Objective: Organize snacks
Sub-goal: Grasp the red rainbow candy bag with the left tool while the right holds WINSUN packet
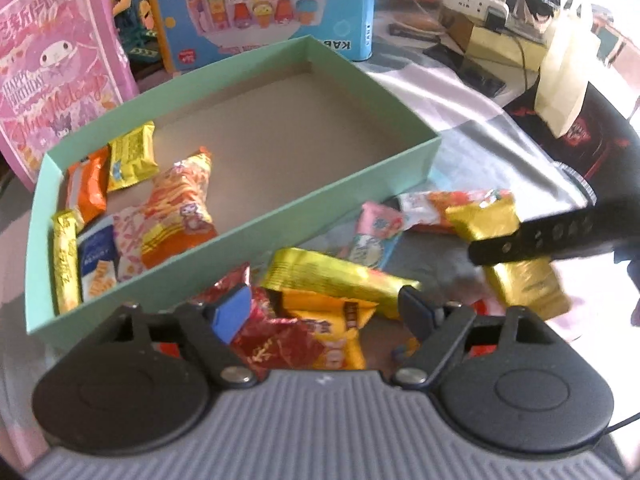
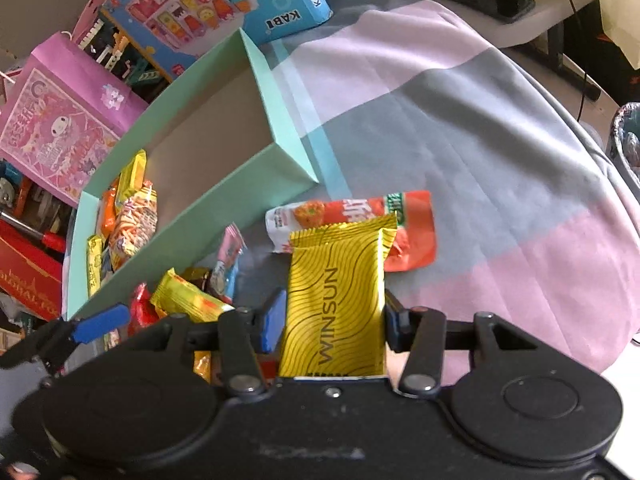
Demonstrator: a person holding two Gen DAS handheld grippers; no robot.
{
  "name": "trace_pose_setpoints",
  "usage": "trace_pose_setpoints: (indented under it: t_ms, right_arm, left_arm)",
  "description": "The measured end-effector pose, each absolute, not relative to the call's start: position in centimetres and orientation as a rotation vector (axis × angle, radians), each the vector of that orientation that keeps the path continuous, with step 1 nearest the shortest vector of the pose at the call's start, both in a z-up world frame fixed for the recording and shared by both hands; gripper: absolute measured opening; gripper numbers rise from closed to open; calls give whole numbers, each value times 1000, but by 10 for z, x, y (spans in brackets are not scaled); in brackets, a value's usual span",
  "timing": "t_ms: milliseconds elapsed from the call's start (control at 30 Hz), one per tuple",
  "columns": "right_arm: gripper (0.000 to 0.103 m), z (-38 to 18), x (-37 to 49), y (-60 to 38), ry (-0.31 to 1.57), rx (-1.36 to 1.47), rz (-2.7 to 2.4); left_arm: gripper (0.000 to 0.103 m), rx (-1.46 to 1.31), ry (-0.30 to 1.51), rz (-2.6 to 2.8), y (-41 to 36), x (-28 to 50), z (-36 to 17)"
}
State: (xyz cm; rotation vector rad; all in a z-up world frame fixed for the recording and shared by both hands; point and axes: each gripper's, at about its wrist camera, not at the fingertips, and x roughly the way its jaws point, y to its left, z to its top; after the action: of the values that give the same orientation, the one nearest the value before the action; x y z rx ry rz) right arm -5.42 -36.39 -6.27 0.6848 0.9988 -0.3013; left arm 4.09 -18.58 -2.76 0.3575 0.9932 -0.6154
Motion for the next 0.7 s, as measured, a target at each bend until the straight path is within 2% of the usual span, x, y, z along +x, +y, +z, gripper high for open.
trace_pose_setpoints:
  t_ms: [167,533,700]
  right_arm:
    - [48,-56,-62,-369,973,675,-289]
    - [48,-61,-92,-381,924,730,-289]
    - [48,-64,-98,-378,912,753,-281]
  left_arm:
    - [81,236,1140,-700,-196,33,-20]
    - [86,351,1264,-688,-229,4,-62]
    - [75,419,1233,-680,-237,-5,-73]
